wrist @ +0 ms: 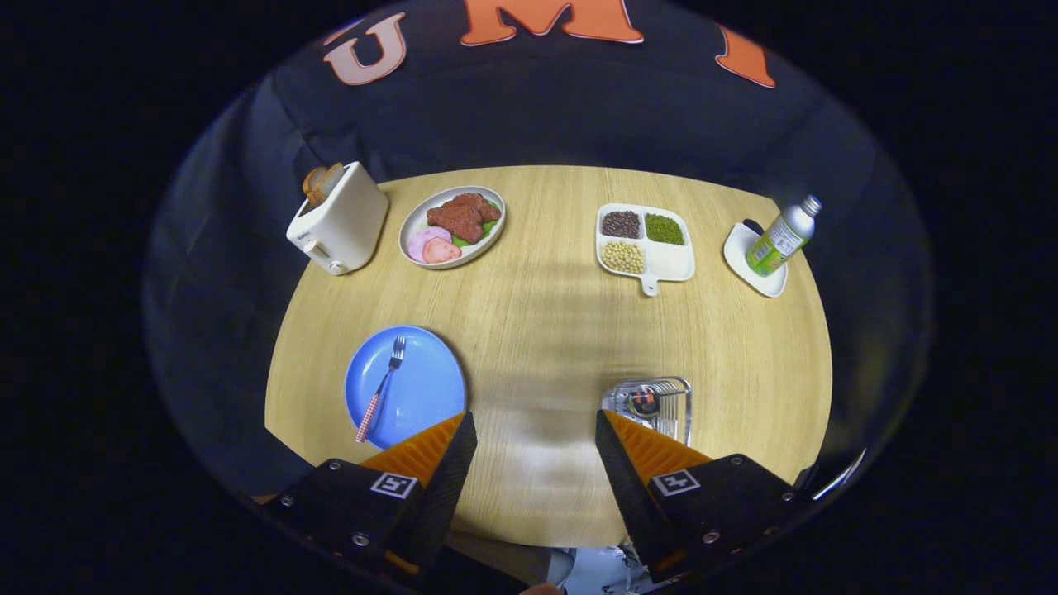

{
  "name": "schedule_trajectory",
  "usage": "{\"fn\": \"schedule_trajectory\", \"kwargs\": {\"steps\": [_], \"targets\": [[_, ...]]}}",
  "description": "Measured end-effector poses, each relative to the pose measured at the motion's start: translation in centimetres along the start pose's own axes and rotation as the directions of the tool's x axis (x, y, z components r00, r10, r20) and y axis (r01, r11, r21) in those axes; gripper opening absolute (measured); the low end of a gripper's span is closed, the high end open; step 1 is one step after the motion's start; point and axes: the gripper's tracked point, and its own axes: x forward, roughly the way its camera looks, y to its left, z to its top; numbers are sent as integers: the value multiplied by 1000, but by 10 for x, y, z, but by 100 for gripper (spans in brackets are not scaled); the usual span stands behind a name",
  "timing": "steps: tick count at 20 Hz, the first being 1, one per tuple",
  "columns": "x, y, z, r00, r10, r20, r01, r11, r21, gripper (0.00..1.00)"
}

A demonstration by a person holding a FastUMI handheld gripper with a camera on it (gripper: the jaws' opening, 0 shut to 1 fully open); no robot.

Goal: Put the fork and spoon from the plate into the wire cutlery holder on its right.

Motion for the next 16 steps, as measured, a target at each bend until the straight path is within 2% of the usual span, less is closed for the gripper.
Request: {"fn": "schedule_trajectory", "kwargs": {"steps": [8, 16], "targets": [[27, 72, -5, 994, -20, 108, 24, 999, -31, 88], [59, 150, -40, 997, 13, 72, -15, 1000, 23, 88]]}}
